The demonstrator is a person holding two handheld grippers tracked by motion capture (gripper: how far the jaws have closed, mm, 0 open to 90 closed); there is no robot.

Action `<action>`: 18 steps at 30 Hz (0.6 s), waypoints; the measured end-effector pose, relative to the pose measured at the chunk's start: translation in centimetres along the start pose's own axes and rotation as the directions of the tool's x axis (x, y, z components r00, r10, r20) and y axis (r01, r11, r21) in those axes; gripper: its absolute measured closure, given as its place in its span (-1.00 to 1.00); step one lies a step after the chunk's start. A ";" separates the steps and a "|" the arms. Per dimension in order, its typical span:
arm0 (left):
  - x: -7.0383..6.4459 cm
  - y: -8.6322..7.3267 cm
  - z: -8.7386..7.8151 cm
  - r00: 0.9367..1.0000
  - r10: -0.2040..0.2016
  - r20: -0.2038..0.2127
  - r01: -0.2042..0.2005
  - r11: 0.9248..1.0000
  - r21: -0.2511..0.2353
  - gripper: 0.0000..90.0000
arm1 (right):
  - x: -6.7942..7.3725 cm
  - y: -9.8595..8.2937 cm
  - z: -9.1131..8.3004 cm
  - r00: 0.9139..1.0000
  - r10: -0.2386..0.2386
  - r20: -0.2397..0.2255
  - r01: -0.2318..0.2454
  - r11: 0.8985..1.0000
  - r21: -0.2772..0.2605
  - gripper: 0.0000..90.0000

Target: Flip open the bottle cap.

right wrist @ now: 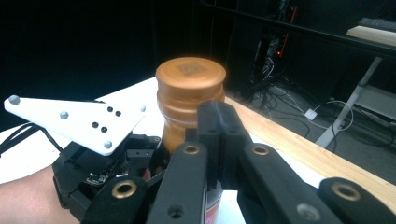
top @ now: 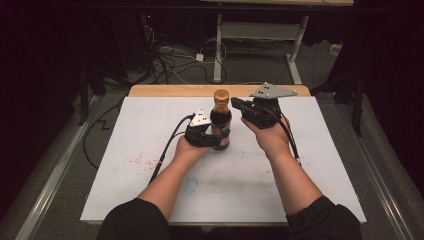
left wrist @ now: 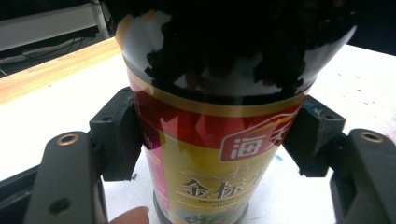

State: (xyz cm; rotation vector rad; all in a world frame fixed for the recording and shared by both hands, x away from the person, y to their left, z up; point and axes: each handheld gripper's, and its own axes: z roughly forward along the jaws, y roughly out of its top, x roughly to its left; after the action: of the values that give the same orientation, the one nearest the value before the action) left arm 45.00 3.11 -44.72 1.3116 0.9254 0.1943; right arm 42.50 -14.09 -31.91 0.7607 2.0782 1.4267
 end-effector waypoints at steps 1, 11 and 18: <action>0.0 0.0 0.0 1.000 -0.001 -0.001 0.001 1.000 0.000 -0.37 | 0.0 0.1 0.0 1.000 -0.001 0.000 0.001 1.000 0.001 1.00; 0.0 0.0 0.0 1.000 0.004 -0.004 -0.004 1.000 -0.001 -0.37 | 0.4 0.7 0.3 1.000 -0.024 -0.001 0.024 0.999 0.028 1.00; -0.1 -0.1 0.0 1.000 0.009 -0.008 -0.009 1.000 -0.001 -0.37 | 0.4 0.7 0.4 0.999 -0.039 0.008 0.039 0.998 0.042 1.00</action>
State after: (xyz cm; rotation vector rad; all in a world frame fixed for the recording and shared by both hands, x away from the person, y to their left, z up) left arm 44.92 3.02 -44.75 1.3155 0.9262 0.2068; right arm 42.57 -13.30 -31.40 0.7374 2.1110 1.3608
